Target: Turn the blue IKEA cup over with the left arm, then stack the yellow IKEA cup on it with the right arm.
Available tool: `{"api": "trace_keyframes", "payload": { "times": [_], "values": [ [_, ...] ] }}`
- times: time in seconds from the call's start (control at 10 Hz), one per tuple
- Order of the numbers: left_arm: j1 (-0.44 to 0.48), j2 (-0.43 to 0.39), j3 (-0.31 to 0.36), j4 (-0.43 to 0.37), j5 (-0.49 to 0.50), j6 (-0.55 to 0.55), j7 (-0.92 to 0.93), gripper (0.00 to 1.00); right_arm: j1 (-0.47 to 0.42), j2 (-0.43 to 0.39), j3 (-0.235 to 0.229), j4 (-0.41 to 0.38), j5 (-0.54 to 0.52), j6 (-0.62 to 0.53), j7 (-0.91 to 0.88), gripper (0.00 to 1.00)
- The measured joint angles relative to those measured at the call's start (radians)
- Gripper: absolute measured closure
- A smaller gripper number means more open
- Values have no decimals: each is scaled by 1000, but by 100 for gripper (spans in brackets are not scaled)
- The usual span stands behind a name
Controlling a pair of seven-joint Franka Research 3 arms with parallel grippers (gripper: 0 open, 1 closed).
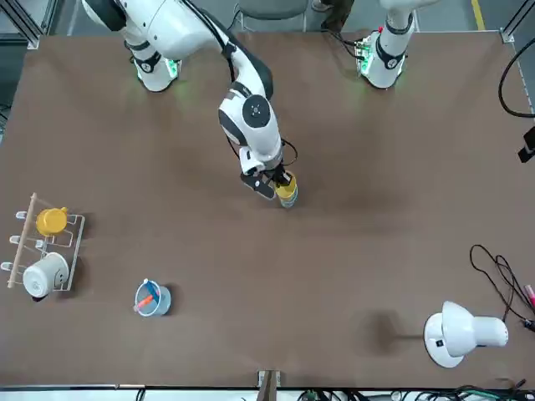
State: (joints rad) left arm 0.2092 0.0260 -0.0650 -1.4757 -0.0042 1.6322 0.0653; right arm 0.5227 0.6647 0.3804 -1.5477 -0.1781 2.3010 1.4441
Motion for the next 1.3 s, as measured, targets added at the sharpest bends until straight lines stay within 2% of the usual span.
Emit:
{"api": "trace_keyframes", "payload": {
  "times": [0.4, 0.5, 1.0, 1.1, 1.3],
  "values": [
    [0, 0, 0, 0, 0, 0, 0, 1, -2, 3, -2, 0, -3, 4, 3, 95],
    [0, 0, 0, 0, 0, 0, 0, 1, -2, 3, -2, 0, -3, 4, 5, 83],
    [0, 0, 0, 0, 0, 0, 0, 1, -3, 3, -3, 0, -4, 5, 21, 7],
    [0, 0, 0, 0, 0, 0, 0, 1, -3, 2, -6, 1, -4, 6, 23, 0],
    [0, 0, 0, 0, 0, 0, 0, 1, -14, 0, -27, 12, -4, 6, 24, 0]
  ]
}}
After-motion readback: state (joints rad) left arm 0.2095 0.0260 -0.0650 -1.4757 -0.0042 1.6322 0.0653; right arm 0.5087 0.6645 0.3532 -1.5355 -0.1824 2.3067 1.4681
